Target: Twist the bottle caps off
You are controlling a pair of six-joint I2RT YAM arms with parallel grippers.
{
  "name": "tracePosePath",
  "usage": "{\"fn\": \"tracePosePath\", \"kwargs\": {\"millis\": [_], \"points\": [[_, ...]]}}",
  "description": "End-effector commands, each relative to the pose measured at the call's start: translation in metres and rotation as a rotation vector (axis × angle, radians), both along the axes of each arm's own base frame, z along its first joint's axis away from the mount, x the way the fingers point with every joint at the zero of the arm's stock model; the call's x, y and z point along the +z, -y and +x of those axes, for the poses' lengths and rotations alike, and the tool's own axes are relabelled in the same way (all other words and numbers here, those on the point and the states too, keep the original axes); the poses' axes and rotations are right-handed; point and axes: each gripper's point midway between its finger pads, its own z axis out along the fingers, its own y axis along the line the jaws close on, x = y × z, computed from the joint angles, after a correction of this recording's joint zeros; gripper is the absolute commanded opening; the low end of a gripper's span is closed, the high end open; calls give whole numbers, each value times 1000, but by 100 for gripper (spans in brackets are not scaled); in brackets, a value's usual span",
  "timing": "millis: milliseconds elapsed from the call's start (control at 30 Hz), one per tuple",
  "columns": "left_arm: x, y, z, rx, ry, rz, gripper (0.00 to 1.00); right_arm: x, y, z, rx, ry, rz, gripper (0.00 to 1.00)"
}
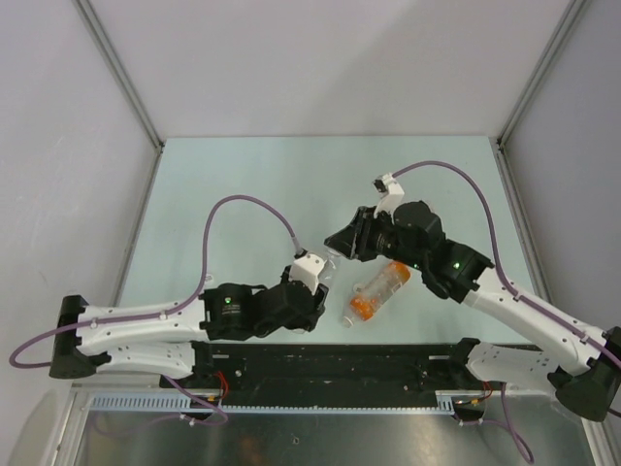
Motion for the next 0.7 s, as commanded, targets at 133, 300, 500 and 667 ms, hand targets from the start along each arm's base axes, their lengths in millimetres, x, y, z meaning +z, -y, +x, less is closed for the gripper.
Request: {"fn": "tracePosePath", "kwargs": {"millis": [133,300,500,667], "points": [[40,1,1,53,66,-171,21,-23,26,8,-22,-49,38,0],[45,2,-3,31,71,-194,6,-20,29,7,-4,-28,65,0],[51,15,-11,-34,52,-218,0,-2,16,-8,134,78,141,0],[70,38,-34,-211,31,-308,0,32,17,-39,289,275,248,0]]}}
